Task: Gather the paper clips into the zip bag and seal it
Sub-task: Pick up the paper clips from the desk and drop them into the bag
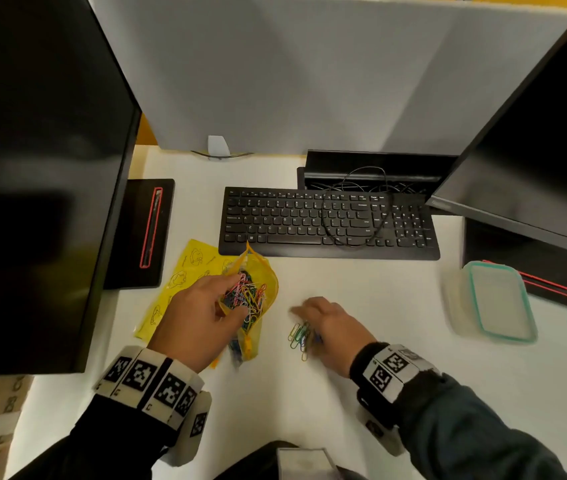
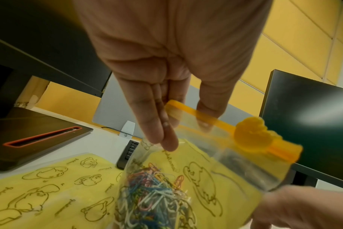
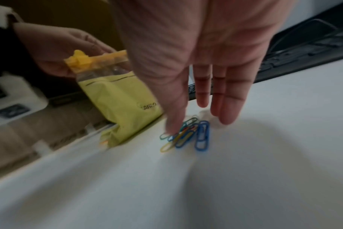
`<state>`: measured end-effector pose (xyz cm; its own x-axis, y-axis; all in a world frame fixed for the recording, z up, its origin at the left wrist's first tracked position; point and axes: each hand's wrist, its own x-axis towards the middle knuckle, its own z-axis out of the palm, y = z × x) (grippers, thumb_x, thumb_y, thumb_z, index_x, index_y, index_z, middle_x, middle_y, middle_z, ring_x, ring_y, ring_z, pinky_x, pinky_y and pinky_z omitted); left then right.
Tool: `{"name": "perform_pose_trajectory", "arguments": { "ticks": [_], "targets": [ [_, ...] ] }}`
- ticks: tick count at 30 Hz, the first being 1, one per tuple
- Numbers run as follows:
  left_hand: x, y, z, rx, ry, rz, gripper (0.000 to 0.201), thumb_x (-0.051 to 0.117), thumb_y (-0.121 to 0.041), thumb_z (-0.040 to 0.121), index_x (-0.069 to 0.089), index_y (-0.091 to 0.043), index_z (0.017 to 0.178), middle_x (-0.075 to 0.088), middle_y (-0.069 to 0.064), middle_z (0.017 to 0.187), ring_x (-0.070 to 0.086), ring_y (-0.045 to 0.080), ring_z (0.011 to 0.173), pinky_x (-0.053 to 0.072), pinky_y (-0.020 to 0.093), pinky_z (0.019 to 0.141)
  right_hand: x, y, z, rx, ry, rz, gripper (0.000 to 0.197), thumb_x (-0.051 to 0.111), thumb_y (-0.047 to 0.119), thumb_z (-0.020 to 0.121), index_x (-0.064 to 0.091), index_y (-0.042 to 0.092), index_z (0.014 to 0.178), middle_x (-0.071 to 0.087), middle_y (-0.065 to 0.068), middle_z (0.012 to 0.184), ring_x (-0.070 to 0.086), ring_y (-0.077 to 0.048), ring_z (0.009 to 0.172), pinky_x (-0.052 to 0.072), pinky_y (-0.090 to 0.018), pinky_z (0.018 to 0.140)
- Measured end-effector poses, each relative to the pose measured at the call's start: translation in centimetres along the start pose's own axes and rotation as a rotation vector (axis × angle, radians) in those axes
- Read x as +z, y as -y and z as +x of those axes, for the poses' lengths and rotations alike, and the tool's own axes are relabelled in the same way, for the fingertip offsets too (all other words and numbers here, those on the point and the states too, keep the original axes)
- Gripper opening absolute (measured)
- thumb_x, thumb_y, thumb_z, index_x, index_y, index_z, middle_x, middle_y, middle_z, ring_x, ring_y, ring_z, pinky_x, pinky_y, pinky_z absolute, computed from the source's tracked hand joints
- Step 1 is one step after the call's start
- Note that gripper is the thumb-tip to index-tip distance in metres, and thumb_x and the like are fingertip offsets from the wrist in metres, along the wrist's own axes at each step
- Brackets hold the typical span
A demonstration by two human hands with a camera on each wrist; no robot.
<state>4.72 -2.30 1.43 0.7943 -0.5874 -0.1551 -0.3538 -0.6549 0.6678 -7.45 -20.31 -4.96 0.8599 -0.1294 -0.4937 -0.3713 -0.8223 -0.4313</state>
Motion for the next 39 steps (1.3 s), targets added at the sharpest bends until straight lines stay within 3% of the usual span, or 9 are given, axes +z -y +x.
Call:
{"name": "perform_pose_trajectory", "arguments": {
  "ticks": [4,8,12,23,27,30,32,34,39],
  "targets": [
    [0.0,0.3,-0.2,0.004,-0.012,-0.018,0.047,0.069,-0.022,0.077,0.056,-0.025,0.123,0.060,-0.001,0.118,0.050,0.012,0.075,0.040,0.021,0.076,0.3,-0.6,-0.5,-0.160,0.133,-0.270,0.076,0.063,0.011,0.079,0.029,0.041,0.140,0.013,0.003,0.156,0.025,-0.026,0.133,0.047,-0.041,0.096],
    [0.2,0.2,-0.4,0.005,-0.008,-0.012,0.048,0.068,-0.023,0.078,0.055,-0.024,0.124,0.059,-0.001,0.122,0.051,0.013,0.078,0.042,0.022,0.079,1.6,-0.7,0.0,-0.246,0.056,-0.297,0.052,0.047,0.001,0.089,0.045,0.026,0.135,0.031,-0.005,0.150,0.035,-0.030,0.127,0.047,-0.042,0.095],
    [0.4,0.0,-0.6,0.010,0.004,-0.001,0.049,0.068,-0.022,0.078,0.054,-0.023,0.125,0.058,0.000,0.124,0.051,0.013,0.079,0.043,0.023,0.081,2.7,-1.4,0.2,-0.310,-0.025,-0.260,0.044,0.055,-0.009,0.079,0.062,0.013,0.117,0.058,-0.012,0.125,0.055,-0.036,0.109,0.055,-0.042,0.080],
    [0.6,-0.4,-0.6,0.036,0.004,0.026,0.051,0.069,-0.018,0.077,0.054,-0.024,0.125,0.058,-0.002,0.122,0.050,0.008,0.074,0.035,0.008,0.066,1.4,-1.4,-0.2,-0.122,-0.053,-0.192,0.040,0.041,-0.007,0.087,0.052,0.008,0.122,0.054,-0.014,0.117,0.053,-0.030,0.109,0.045,-0.034,0.085],
    [0.6,-0.7,-0.9,0.026,0.012,0.023,0.052,0.069,-0.014,0.076,0.053,-0.024,0.125,0.057,-0.002,0.124,0.053,0.005,0.074,0.037,0.010,0.069,-0.2,-1.8,-1.1,-0.032,-0.181,0.031,0.030,0.048,0.001,0.087,0.064,0.013,0.109,0.063,-0.010,0.106,0.060,-0.026,0.097,0.044,-0.023,0.082],
    [0.8,-0.9,-1.0,0.014,0.005,0.014,0.053,0.068,-0.011,0.076,0.052,-0.022,0.126,0.056,0.001,0.126,0.055,0.013,0.088,0.042,0.019,0.079,-3.3,-0.4,-1.5,0.048,-0.418,0.415,0.013,0.062,0.003,0.083,0.071,0.013,0.085,0.066,-0.003,0.082,0.057,-0.008,0.068,0.043,-0.014,0.067],
    [0.9,-0.9,-1.0,0.011,0.006,0.017,0.054,0.068,-0.011,0.076,0.052,-0.022,0.126,0.056,0.002,0.125,0.055,0.016,0.089,0.044,0.023,0.081,-5.9,1.6,-1.4,0.014,-0.531,0.667,0.022,0.068,0.002,0.078,0.065,0.021,0.069,0.062,0.002,0.068,0.054,0.002,0.050,0.045,-0.010,0.054],
    [1.0,-1.1,-1.0,0.000,0.010,0.012,0.056,0.069,-0.011,0.074,0.052,-0.022,0.126,0.057,0.001,0.123,0.054,0.017,0.081,0.046,0.025,0.080,-7.5,4.1,-0.9,-0.074,-0.517,0.768,0.032,0.070,-0.001,0.076,0.058,0.026,0.063,0.059,0.003,0.062,0.052,0.002,0.043,0.046,-0.011,0.048],
    [1.1,-1.3,-0.8,0.038,-0.003,0.019,0.051,0.070,-0.008,0.070,0.059,-0.022,0.117,0.060,0.000,0.116,0.049,0.007,0.063,0.039,0.016,0.065,-6.6,7.5,1.3,-0.116,-0.352,0.675,0.024,0.073,0.000,0.072,0.065,0.022,0.070,0.054,0.003,0.060,0.055,-0.017,0.059,0.051,-0.028,0.064]
  ]
}}
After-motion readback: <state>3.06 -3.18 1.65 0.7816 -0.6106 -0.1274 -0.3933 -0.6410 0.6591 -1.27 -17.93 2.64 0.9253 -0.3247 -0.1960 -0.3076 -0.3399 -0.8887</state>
